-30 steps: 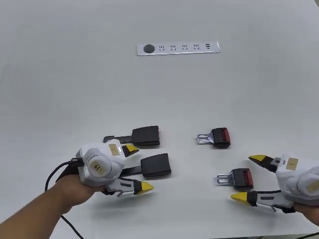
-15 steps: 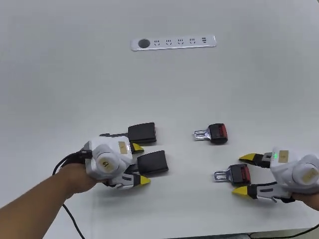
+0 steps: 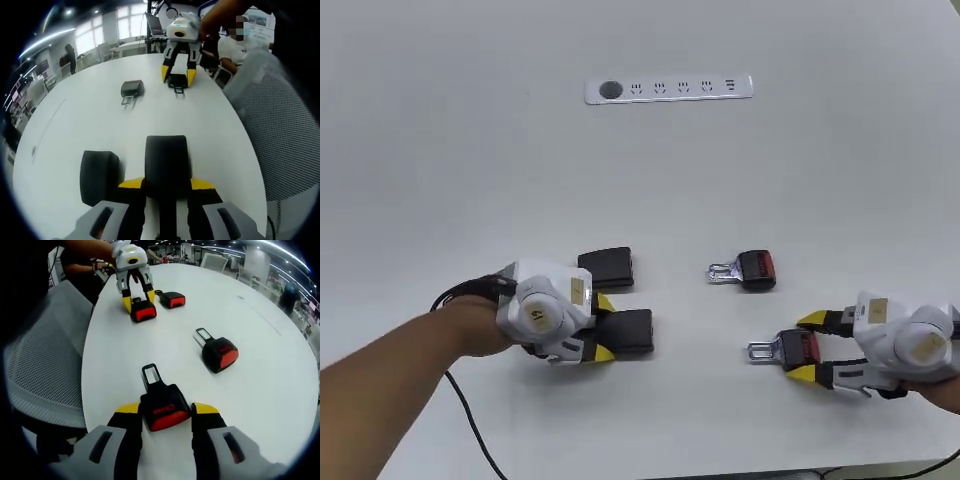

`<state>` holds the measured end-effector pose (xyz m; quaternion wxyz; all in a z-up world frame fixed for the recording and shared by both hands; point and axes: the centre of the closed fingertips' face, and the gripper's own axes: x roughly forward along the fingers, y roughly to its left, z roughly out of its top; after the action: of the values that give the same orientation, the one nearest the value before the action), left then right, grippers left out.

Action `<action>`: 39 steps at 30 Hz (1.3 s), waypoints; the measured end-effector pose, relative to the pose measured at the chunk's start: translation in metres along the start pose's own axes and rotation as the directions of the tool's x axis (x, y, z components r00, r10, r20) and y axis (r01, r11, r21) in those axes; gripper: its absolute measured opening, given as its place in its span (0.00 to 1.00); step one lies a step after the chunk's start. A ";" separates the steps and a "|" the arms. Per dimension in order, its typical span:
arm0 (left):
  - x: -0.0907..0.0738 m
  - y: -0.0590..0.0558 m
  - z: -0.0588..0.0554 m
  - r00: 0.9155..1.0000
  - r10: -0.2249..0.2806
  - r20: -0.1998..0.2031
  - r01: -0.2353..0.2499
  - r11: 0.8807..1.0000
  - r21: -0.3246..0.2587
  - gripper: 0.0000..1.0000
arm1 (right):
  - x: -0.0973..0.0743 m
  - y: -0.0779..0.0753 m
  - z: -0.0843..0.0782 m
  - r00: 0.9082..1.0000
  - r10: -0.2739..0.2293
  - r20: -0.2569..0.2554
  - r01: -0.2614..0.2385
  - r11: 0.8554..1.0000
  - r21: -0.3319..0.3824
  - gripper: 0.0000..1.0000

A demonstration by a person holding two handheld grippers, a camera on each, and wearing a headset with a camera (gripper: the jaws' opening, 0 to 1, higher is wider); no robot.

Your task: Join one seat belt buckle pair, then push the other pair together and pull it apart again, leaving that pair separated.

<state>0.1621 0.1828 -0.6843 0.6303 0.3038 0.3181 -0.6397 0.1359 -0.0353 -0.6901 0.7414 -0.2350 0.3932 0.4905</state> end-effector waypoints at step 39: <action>0.008 -0.012 -0.006 0.997 -0.002 -0.073 0.001 1.000 -0.013 0.32 | 0.035 0.010 0.037 1.000 -0.001 0.023 0.002 1.000 -0.010 0.37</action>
<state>0.1495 0.1826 -0.6941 0.6196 0.3228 0.3452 -0.6267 0.1471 0.0155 -0.6970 0.7450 -0.2333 0.3822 0.4944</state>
